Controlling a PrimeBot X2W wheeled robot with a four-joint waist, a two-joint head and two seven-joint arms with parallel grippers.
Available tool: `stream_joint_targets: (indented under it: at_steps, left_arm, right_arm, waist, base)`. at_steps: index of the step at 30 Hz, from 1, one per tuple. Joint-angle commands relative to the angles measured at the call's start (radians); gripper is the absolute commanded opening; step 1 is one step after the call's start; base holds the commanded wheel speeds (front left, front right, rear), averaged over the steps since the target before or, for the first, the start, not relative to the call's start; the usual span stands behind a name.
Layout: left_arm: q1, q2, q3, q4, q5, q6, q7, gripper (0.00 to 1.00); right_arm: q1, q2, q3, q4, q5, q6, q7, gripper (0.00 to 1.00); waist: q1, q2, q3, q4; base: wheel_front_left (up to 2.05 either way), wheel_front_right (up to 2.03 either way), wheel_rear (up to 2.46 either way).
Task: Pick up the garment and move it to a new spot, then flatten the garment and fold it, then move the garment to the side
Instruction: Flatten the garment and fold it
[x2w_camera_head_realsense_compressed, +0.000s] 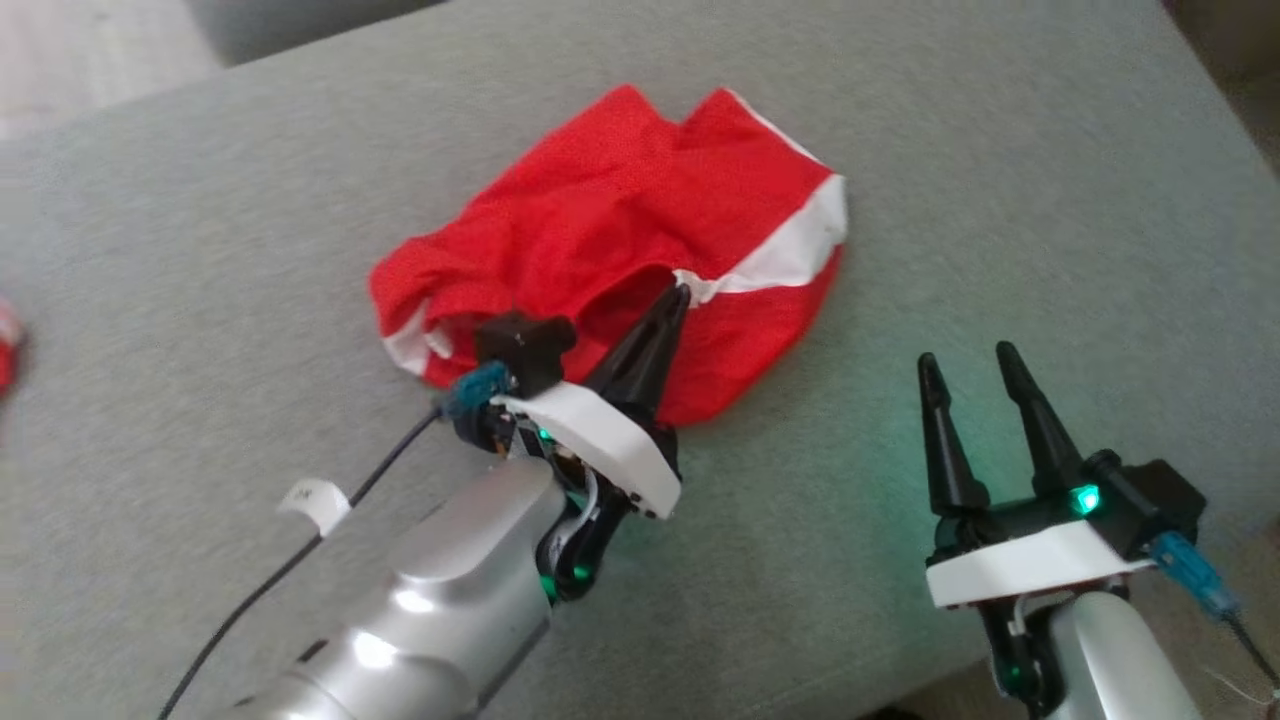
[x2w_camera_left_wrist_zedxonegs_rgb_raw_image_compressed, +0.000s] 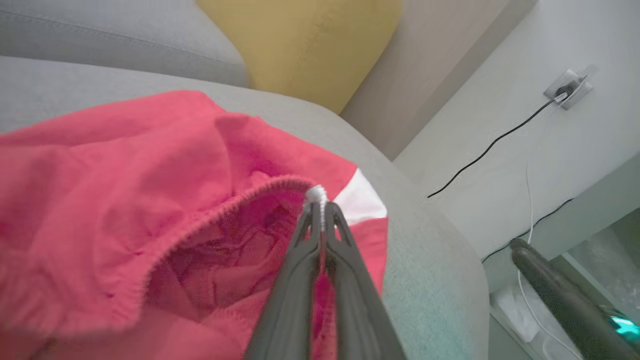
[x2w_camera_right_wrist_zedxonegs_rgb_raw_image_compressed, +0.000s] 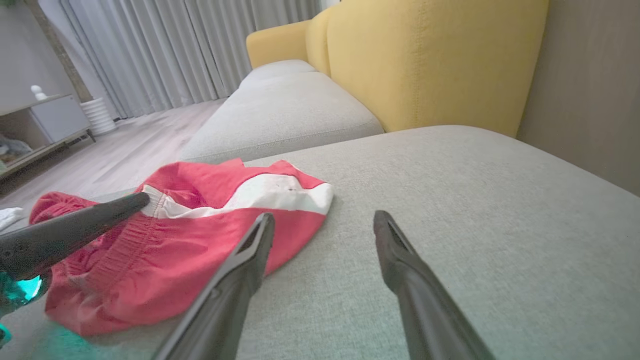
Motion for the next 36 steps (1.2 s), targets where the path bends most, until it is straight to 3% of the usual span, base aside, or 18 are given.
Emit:
stream_joint_targets:
  at_steps: [1,6,11,18,27,36]
  left_arm:
    - [-0.003,0.003,0.027,-0.046,0.008,-0.01,-0.021,0.0]
    - [0.079,0.09,0.075,-0.164,0.037,-0.002,-0.043,0.0]
    - [0.178,0.23,0.157,-0.321,0.083,0.061,-0.046,0.0]
    - [0.26,0.367,0.246,-0.464,0.101,0.091,-0.047,0.0]
    - [0.26,0.43,0.295,-0.486,0.144,0.105,-0.047,0.0]
    - [0.239,0.428,0.313,-0.477,0.161,0.086,-0.047,0.0]
  right_arm:
    - [-0.019,-0.004,0.01,-0.025,-0.006,-0.001,-0.003,1.0]
    - [-0.008,-0.004,-0.022,-0.022,-0.022,-0.001,-0.003,1.0]
    - [-0.002,-0.004,-0.056,-0.014,-0.035,-0.001,-0.003,1.0]
    - [-0.01,-0.004,-0.064,0.015,-0.032,-0.001,-0.003,1.0]
    - [-0.133,-0.022,0.013,0.09,0.077,-0.001,-0.003,1.0]
    - [-0.332,-0.227,0.219,0.198,0.312,-0.001,-0.003,1.0]
  waist:
    - [0.0,0.0,-0.029,0.053]
    - [0.0,0.0,-0.063,0.146]
    - [0.0,0.0,-0.07,0.239]
    - [0.0,0.0,-0.062,0.343]
    - [0.0,0.0,-0.027,0.42]
    - [0.0,0.0,0.013,0.476]
  base:
    - [0.0,0.0,0.0]
    - [0.0,0.0,0.0]
    - [0.0,0.0,0.0]
    - [0.0,0.0,0.0]
    - [0.0,0.0,0.0]
    - [0.0,0.0,0.0]
